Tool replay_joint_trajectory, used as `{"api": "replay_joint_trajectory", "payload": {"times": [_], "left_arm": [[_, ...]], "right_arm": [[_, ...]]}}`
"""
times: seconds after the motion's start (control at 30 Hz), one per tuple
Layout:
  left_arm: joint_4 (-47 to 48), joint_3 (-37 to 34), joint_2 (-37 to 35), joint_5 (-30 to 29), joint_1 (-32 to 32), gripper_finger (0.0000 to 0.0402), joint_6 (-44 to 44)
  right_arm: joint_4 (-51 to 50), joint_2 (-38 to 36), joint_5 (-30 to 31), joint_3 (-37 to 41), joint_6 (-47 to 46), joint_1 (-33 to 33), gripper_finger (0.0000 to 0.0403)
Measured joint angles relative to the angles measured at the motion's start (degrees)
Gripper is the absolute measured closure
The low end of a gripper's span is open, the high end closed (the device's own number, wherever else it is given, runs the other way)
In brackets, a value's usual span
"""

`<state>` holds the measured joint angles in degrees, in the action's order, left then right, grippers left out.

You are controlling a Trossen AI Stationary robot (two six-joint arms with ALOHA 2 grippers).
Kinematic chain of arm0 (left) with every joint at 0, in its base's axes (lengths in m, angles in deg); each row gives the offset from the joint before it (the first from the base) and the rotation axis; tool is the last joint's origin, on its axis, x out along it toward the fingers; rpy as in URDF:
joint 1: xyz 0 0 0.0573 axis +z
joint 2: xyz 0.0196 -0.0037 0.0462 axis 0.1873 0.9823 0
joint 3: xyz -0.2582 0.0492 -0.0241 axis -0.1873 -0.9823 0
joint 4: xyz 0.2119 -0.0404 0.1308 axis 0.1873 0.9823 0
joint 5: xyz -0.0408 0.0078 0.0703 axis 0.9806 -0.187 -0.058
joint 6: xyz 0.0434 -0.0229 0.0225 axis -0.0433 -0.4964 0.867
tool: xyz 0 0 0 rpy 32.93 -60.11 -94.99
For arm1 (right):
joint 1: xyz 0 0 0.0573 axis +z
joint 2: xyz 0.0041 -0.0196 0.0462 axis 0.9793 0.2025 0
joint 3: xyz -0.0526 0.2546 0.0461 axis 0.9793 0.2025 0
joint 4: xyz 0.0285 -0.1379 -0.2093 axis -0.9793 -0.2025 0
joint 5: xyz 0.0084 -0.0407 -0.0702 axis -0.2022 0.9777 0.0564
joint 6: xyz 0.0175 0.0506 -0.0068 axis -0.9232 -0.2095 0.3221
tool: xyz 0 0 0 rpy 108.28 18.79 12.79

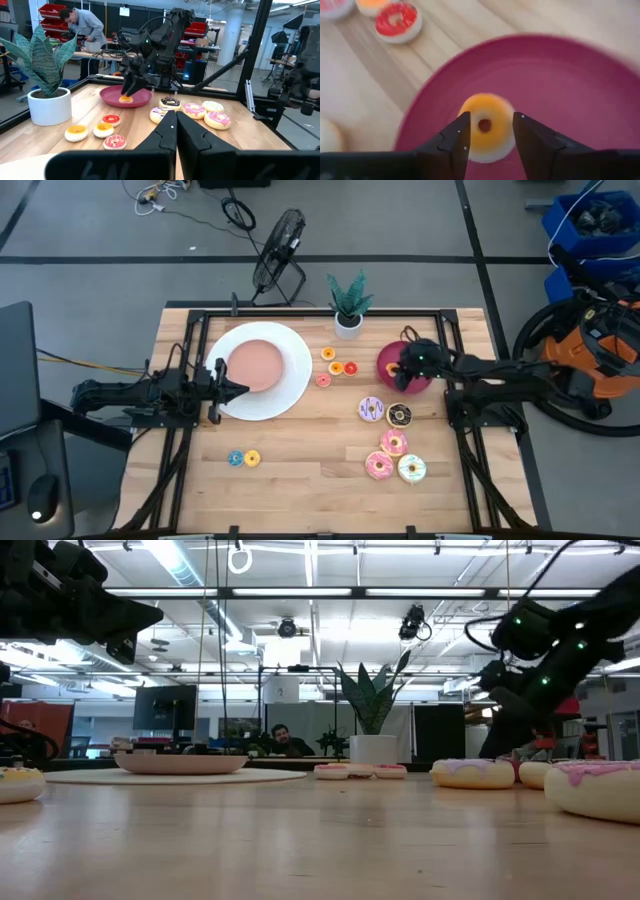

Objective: Pick & Place donuts
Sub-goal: Put the bottom small red donut on the red plate

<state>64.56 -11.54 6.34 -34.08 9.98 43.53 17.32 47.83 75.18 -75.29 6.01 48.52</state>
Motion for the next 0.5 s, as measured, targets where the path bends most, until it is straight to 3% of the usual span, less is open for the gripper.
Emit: {"api": "replay_joint_trajectory", "payload": {"times": [0.2, 0.5], "left_arm": [[0.0, 0.0, 0.0, 0.0, 0.0, 0.0394, 0.0], [0.0, 0.0, 0.0, 0.0, 0.0, 0.0394, 0.0]], "right_arm": [[-2.8, 0.2, 2.8, -3.5, 9.1, 5.6, 0.0249], [-3.4, 1.4, 8.0, -3.7, 10.0, 10.5, 0.0261]]}}
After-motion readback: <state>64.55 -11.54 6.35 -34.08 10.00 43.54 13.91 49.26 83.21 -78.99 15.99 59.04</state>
